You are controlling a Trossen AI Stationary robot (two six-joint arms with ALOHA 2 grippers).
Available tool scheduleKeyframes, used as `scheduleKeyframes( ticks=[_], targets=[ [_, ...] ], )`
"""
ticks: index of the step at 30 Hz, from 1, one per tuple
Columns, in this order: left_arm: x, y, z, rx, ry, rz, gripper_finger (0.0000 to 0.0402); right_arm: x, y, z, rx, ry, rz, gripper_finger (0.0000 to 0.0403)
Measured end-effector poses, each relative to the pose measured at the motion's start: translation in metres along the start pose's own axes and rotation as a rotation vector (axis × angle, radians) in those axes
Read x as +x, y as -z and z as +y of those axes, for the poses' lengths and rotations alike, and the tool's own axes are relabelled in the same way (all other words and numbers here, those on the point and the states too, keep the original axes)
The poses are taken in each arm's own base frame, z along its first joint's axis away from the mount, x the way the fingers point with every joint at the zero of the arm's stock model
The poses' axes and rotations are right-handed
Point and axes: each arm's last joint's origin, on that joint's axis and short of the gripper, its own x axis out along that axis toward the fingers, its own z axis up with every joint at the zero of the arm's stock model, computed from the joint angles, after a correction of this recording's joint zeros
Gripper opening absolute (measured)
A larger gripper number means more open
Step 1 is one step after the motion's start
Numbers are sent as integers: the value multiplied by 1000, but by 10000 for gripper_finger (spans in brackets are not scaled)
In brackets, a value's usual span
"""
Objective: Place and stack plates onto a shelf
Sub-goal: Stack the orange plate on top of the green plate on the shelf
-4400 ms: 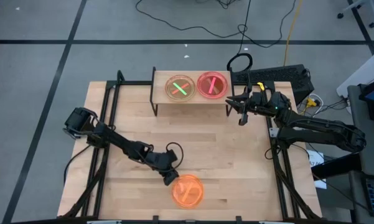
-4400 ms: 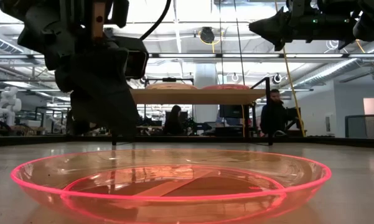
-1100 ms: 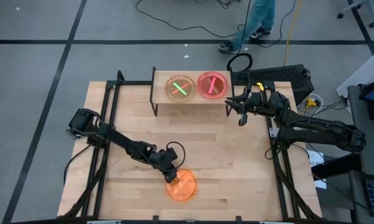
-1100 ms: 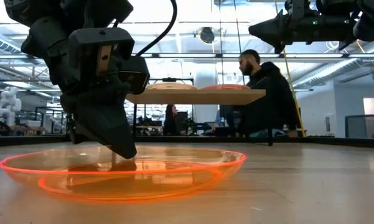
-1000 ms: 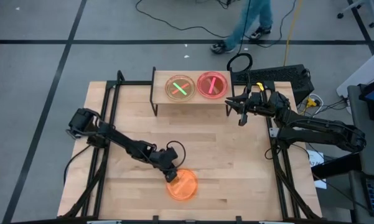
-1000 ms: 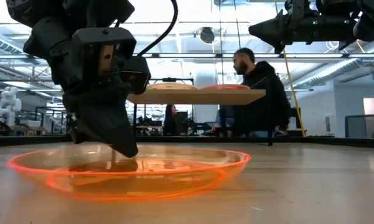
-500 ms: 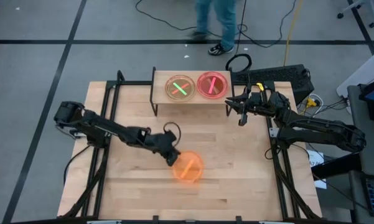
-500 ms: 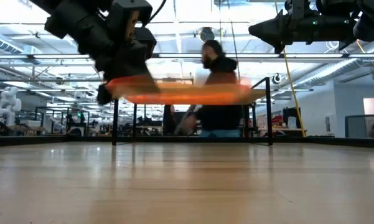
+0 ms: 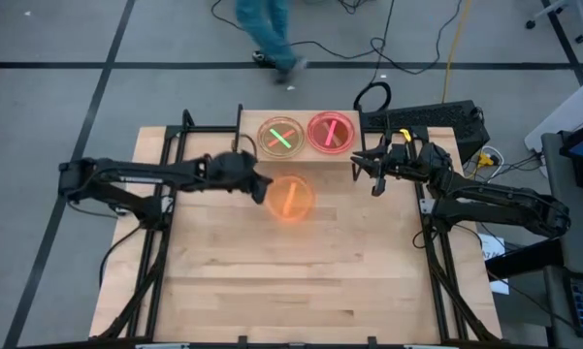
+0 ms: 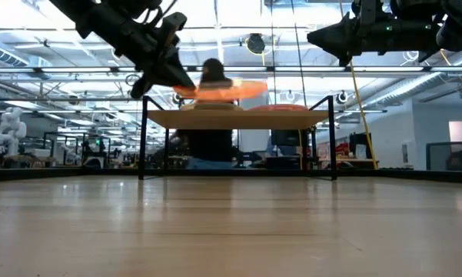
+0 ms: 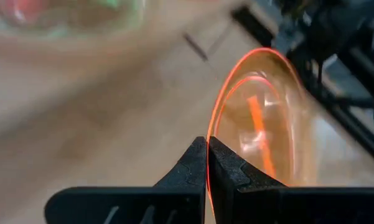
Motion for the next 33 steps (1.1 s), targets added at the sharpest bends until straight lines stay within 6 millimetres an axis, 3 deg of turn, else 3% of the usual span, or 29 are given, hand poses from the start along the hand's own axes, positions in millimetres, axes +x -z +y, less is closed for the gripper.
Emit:
scheduleKeyframes(
  ticks=[7, 19, 26, 33],
  targets=[
    [-21, -36, 33, -52, -76, -173, 3, 0, 0, 0, 0, 0, 1, 61],
    [-34, -71, 73, -120, -195, -406, 3, 0, 0, 0, 0, 0, 3, 61],
    [-36, -75, 85, -112, -316, -453, 3, 0, 0, 0, 0, 0, 4, 61],
    [-13, -72, 92, -118, -324, -418, 3, 0, 1, 0, -6, 1, 8, 61]
  ],
)
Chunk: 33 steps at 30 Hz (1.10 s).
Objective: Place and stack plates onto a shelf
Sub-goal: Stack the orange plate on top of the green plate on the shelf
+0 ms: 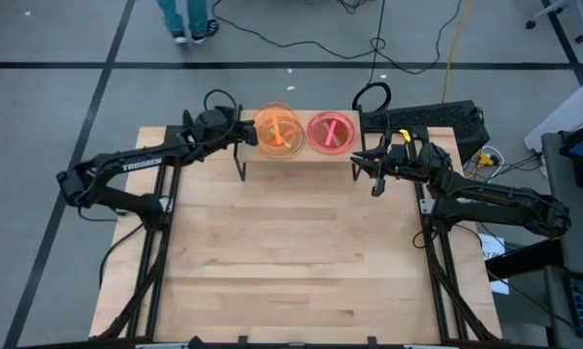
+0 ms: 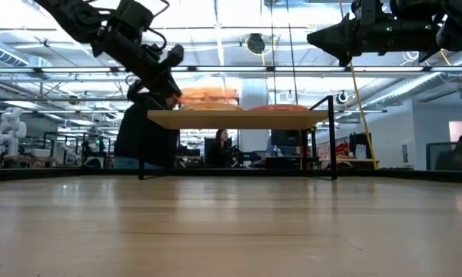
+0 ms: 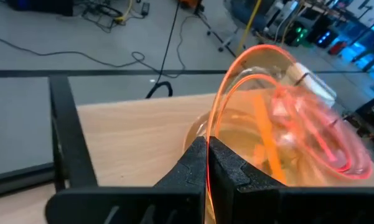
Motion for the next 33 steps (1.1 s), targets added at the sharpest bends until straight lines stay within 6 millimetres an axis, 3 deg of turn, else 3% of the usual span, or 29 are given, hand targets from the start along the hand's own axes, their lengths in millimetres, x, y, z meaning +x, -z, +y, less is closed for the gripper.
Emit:
scheduleKeyframes(
  ticks=[7, 18, 33],
  targets=[
    [12, 6, -1, 3, 9, -4, 3, 0, 3, 0, 4, 0, 28, 61],
    [12, 7, -2, 2, 48, 33, 42, 0, 2, 0, -13, 1, 22, 61],
    [12, 7, -2, -10, 49, 32, 47, 0, 2, 0, -13, 1, 22, 61]
  ],
)
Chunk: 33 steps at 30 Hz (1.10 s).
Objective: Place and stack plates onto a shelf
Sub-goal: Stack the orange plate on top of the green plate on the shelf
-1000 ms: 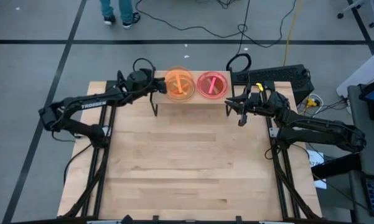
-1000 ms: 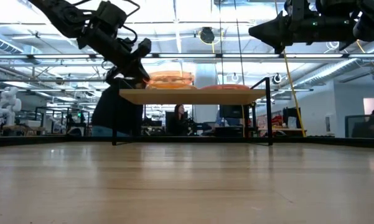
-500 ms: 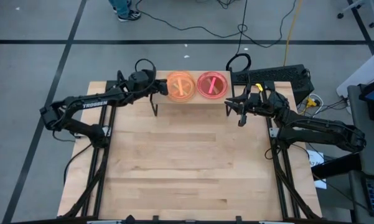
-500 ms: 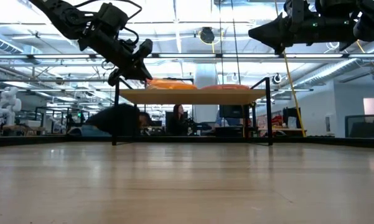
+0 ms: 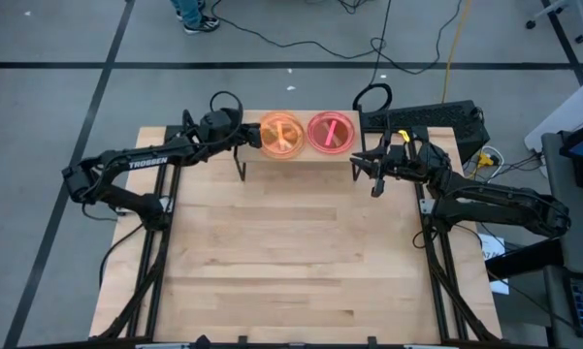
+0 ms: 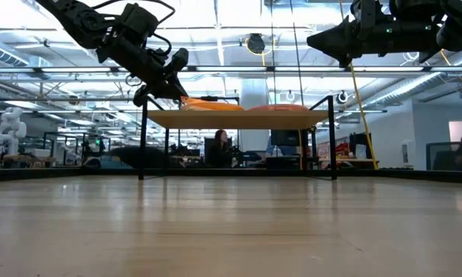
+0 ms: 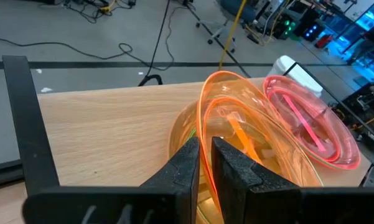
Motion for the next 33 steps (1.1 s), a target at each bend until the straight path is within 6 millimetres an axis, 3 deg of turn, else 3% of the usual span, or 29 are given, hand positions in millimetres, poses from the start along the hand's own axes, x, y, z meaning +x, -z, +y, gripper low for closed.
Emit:
scheduleKeyframes(
  ticks=[33],
  targets=[
    [0, 3, 2, 31, -15, 36, 47, 0, 0, 0, 1, 0, 0, 61]
  ],
)
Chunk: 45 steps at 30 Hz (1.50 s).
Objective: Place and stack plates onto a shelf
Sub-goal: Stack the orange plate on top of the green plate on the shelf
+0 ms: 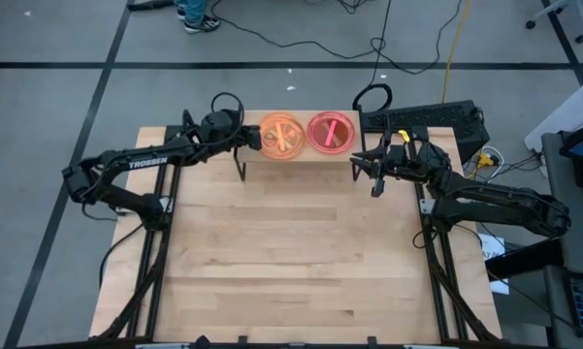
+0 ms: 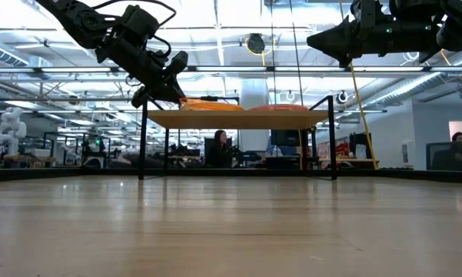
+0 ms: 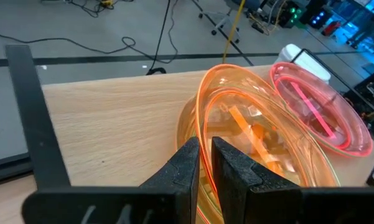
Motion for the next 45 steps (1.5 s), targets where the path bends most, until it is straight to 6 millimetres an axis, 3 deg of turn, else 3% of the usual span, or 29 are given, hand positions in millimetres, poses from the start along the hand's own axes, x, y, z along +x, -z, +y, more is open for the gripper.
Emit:
scheduleKeyframes(
  ticks=[45],
  targets=[
    [-1, 1, -5, 73, 22, -10, 47, 0, 1, 0, 2, 0, 7, 61]
  ],
)
